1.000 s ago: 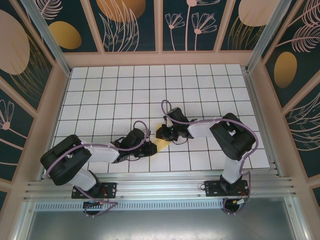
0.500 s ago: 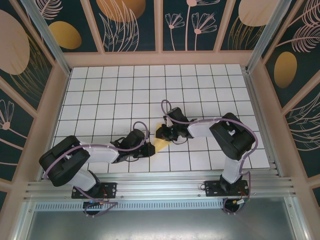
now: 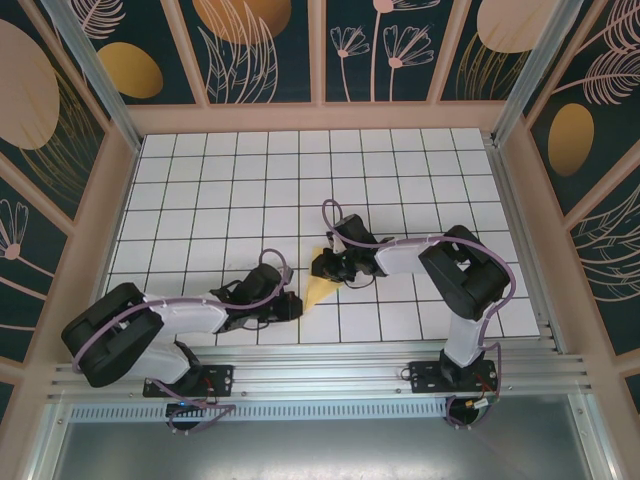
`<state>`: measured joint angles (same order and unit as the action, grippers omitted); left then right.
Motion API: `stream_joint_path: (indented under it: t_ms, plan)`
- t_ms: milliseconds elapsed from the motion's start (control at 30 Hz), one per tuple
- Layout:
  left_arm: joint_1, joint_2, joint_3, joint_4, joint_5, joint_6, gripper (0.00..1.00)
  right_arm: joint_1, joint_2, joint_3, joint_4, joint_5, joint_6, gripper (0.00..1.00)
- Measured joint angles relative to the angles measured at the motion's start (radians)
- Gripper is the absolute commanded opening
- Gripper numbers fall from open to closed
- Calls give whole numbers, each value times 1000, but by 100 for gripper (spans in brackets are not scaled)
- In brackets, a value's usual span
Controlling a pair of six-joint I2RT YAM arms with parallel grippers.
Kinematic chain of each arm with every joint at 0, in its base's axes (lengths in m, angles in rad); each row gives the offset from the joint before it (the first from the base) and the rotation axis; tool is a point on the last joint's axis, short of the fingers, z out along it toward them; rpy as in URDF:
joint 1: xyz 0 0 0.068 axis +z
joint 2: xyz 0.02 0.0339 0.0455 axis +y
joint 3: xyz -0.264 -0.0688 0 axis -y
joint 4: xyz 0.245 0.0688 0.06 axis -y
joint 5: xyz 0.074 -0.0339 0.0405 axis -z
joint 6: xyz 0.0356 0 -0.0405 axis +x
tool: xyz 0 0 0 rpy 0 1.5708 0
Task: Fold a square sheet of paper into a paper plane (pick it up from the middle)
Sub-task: Perform the fourth fold on the wing at the bottom-center of the table.
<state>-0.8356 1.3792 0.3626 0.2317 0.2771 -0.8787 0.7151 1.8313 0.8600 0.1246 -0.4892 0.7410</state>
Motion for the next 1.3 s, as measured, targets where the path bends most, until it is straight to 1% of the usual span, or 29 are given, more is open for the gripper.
stream_joint_path:
  t_ms: [167, 267, 433, 600, 800, 1067, 1200, 1300]
  plan:
    - [0, -78, 10, -114, -6, 3, 12, 0, 1, 2, 0, 0, 1, 21]
    - [0, -104, 49, -126, -10, 3, 13, 0, 1, 2, 0, 0, 1, 21]
    - [0, -80, 117, -49, -16, 2, 14, 0, 1, 3, 0, 0, 1, 21]
    - [0, 40, 148, 59, -11, -6, 13, 0, 1, 3, 0, 0, 2, 21]
    - [0, 141, 149, 116, -1, -13, 13, 0, 1, 3, 0, 0, 5, 21]
    - [0, 188, 130, 126, -43, -14, 11, 0, 1, 5, 0, -2, 5, 22]
    - [0, 193, 98, 181, -42, -24, 9, 0, 1, 11, -6, -2, 5, 24]
    - [0, 193, 77, 221, -43, -29, 9, 0, -9, 11, -14, 8, 5, 24]
